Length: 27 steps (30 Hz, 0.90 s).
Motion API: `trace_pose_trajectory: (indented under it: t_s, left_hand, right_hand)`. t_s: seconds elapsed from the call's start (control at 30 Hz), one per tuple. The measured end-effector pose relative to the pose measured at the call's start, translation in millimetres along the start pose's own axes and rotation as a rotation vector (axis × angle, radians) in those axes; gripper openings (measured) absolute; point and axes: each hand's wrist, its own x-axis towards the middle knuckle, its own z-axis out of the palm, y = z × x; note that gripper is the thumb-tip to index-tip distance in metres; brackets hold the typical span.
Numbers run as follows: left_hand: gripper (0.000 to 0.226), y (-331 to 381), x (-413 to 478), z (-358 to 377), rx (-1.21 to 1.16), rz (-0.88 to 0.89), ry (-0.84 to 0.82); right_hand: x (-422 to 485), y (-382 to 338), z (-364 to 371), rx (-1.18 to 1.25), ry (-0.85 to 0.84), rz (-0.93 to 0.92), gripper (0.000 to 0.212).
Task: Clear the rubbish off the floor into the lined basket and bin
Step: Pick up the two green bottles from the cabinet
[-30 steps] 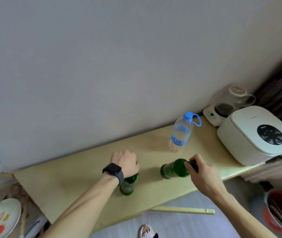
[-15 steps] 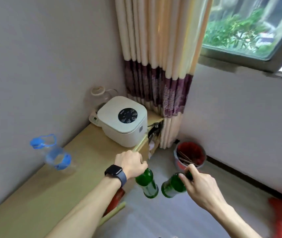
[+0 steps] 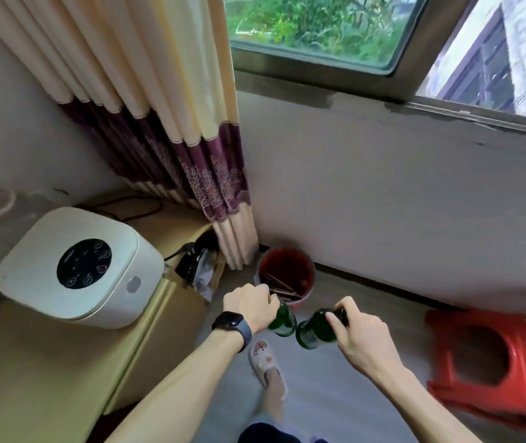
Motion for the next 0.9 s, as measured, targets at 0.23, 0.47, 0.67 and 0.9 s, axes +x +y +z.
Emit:
trace_pose_trajectory:
  t_s: [0.23, 0.47, 0.67, 0.9]
  left_hand:
    - [0.039, 12, 121, 30, 0.01, -0.049, -0.06]
    - [0.044, 3, 235, 103, 0.044, -0.132, -0.074]
    - [0.046, -26, 308, 186, 0.125, -0.1, -0.044]
    - [0.04, -61, 367, 255, 0.144, -0.024, -0.072]
  right_hand:
    - [119, 20, 34, 0.02, -0.081, 0.088, 0.018]
    - [218, 65, 114, 0.133, -0.159, 0.207, 0.013]
    - [288, 97, 203, 0.123, -0.226, 0.2, 0.013]
    - [331, 122, 298, 0.066, -0.288, 0.151, 0.023]
